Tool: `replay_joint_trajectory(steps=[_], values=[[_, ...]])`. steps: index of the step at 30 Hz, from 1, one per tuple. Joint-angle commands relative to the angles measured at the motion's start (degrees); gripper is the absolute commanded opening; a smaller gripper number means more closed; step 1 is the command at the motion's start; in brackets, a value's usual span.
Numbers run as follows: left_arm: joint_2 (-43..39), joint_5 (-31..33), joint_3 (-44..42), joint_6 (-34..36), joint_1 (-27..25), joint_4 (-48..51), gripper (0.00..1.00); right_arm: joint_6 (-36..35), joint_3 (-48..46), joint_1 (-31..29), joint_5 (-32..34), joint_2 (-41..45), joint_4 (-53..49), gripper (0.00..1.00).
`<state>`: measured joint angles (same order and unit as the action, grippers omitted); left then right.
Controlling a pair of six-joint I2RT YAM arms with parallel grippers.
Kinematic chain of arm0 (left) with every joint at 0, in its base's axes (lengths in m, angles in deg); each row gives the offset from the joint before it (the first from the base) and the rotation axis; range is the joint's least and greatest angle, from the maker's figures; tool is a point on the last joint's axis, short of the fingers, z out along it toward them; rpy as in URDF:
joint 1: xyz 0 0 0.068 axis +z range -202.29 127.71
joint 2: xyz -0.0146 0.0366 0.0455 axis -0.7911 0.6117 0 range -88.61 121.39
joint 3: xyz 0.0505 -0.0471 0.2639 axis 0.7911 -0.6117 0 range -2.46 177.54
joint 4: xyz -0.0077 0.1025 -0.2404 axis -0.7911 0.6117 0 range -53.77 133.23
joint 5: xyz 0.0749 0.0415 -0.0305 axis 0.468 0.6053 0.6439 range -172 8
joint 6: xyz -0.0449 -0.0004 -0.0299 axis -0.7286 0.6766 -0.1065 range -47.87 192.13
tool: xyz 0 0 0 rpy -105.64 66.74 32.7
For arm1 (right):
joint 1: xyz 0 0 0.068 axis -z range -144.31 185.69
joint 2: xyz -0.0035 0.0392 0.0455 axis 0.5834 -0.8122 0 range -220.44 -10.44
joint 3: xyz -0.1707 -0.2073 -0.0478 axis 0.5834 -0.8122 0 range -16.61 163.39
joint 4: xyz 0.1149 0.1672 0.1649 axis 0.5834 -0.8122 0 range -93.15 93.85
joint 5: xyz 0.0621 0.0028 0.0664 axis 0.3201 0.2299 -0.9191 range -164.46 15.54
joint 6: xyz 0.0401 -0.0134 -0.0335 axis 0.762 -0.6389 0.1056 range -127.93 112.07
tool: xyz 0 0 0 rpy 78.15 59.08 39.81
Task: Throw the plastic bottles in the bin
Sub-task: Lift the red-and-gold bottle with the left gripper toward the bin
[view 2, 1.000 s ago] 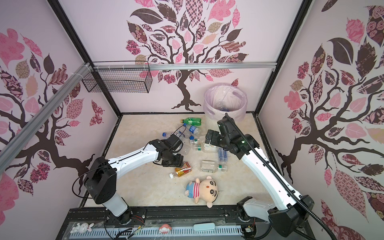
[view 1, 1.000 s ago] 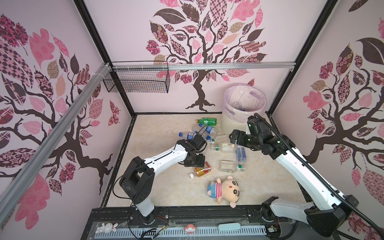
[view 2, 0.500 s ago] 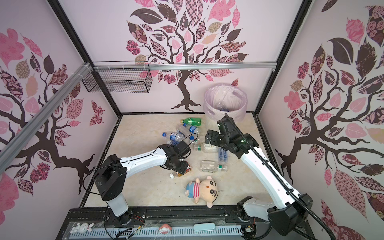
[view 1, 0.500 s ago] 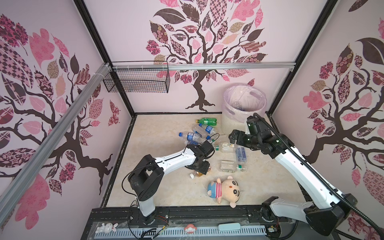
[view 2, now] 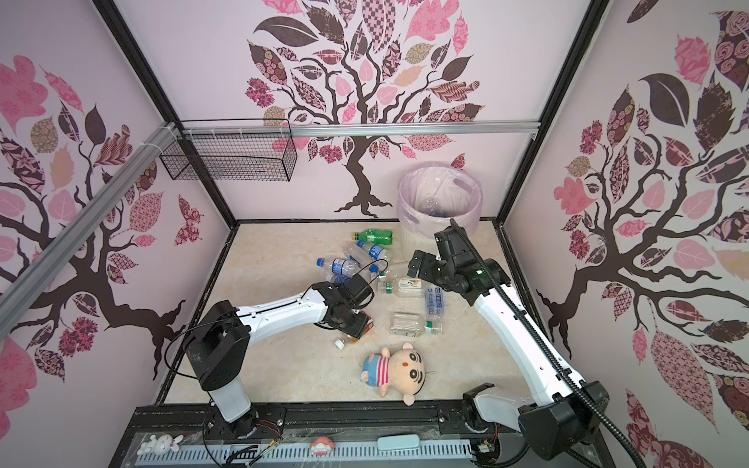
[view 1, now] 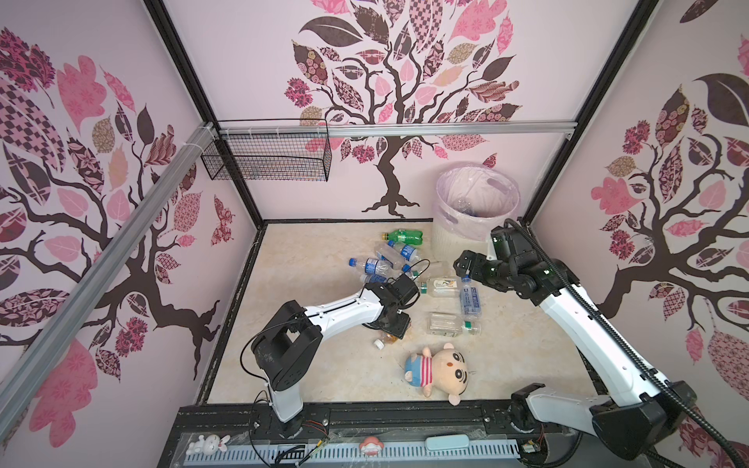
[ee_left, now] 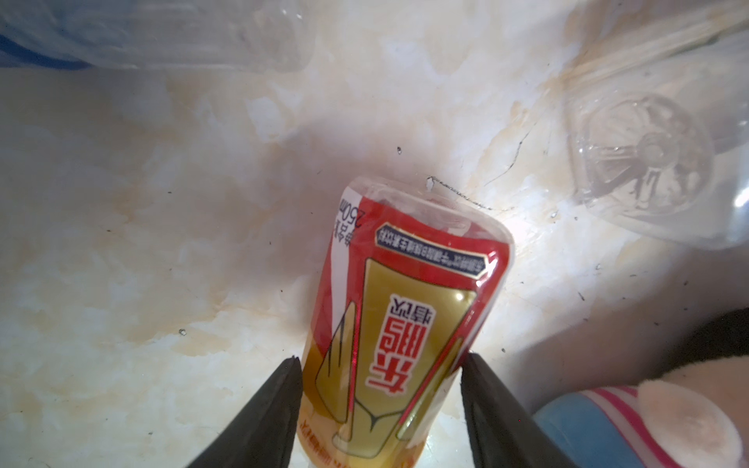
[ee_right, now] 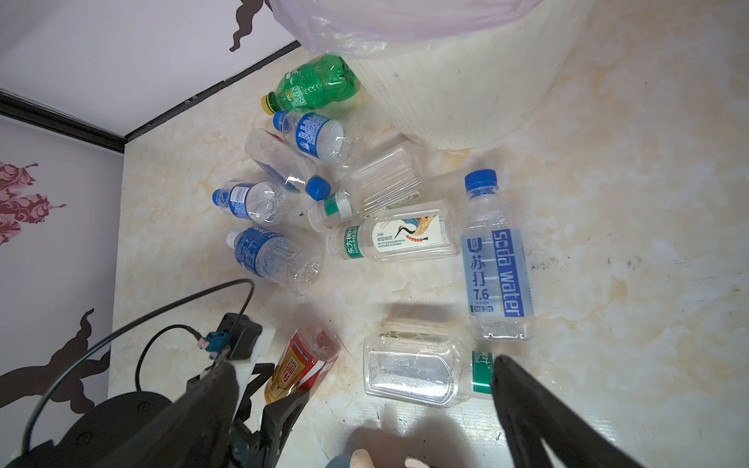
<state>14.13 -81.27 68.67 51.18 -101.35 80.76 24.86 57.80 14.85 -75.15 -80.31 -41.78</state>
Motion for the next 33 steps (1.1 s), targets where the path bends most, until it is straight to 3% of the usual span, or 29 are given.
replay_joint_trajectory(steps=[1, 8, 14, 21, 25, 33], values=[[5.36, -2.63, -1.94, -0.17, 0.01, -0.86, 0.66, -0.88, -0.66, 0.36, -0.81, 0.26, -0.87, 1.0], [6.69, -1.82, -0.18, -2.9, 0.06, -1.34, 0.66, -1.35, -0.8, 0.37, -0.94, 0.34, -0.91, 0.99], [6.39, -1.93, 1.04, -4.27, 0.0, -0.95, 0.51, -1.67, -1.37, 0.36, -0.85, 0.96, -0.91, 1.0], [0.97, -6.53, 2.88, -6.91, 3.0, -0.3, 0.47, -1.41, -1.24, 0.36, -1.11, 1.11, -0.65, 1.0], [-4.61, -15.55, 1.9, -13.45, 10.01, -4.48, 0.47, -1.0, -0.37, 0.37, -1.96, 0.78, -0.57, 0.99], [-8.4, -21.66, 7.72, -34.89, 20.32, -7.19, 0.47, -1.66, 1.13, 0.36, -6.11, -0.07, 0.84, 0.99]])
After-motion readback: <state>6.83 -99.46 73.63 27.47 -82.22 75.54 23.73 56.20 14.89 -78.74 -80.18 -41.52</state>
